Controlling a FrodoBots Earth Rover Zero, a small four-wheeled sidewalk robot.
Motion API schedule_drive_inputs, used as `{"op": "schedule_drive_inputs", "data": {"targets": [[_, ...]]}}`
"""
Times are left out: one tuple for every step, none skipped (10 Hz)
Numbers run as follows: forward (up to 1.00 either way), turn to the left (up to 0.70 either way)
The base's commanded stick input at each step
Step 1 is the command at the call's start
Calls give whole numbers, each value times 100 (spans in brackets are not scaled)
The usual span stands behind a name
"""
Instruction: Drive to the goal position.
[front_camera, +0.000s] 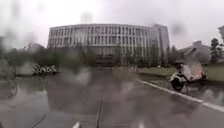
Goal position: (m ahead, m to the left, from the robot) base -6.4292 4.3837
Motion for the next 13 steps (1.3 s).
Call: {"op": "schedule_drive_inputs", "data": {"targets": [[70,1],[70,1],[70,1],[70,1],[70,1],[70,1],[70,7],[70,13],[70,15],[70,15],[70,15],[70,15],[70,15]]}}
